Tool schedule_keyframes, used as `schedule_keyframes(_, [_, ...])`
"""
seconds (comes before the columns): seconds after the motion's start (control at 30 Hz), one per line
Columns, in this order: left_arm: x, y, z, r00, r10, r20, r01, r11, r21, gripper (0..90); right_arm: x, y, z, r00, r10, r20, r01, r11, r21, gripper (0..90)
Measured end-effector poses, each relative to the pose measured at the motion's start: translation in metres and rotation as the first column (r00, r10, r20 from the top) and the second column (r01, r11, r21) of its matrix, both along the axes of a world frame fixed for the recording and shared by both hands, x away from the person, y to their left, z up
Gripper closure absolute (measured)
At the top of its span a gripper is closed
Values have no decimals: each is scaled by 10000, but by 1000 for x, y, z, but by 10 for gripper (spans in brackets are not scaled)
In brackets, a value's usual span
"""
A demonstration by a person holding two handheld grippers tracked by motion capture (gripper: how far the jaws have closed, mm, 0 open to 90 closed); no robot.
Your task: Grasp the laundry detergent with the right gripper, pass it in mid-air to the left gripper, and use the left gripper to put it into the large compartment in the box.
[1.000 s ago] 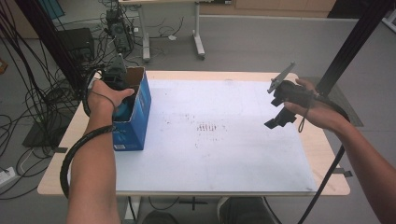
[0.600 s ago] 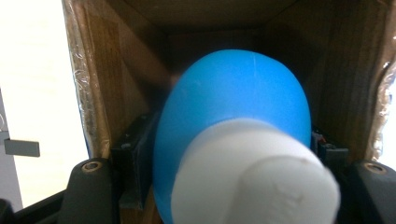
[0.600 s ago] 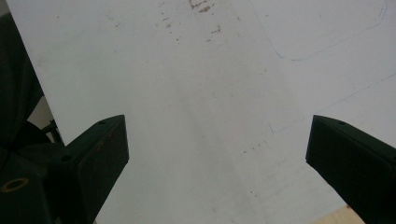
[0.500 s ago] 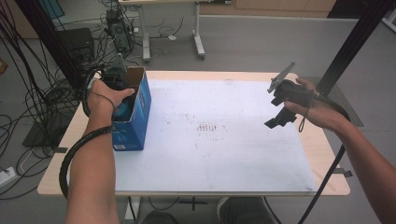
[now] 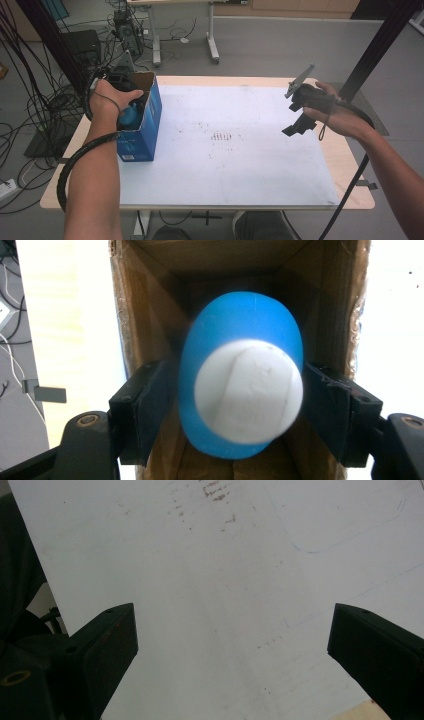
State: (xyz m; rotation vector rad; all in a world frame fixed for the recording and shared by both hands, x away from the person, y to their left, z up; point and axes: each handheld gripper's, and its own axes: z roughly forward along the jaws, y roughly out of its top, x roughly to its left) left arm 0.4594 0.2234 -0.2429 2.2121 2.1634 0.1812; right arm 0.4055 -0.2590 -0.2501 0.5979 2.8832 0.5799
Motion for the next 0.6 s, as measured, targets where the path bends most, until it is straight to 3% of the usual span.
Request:
schedule_keyframes(0.3, [-8, -5, 13, 9998, -148, 124, 148, 9999, 47, 279, -2, 2, 1, 10000, 15, -19, -16, 10000, -60, 58])
schedule_keyframes(0.6, [-17, -9, 37, 9983, -255, 515, 251, 9996, 89, 249, -2, 4, 4, 10000, -57, 69, 58, 10000, -67, 57])
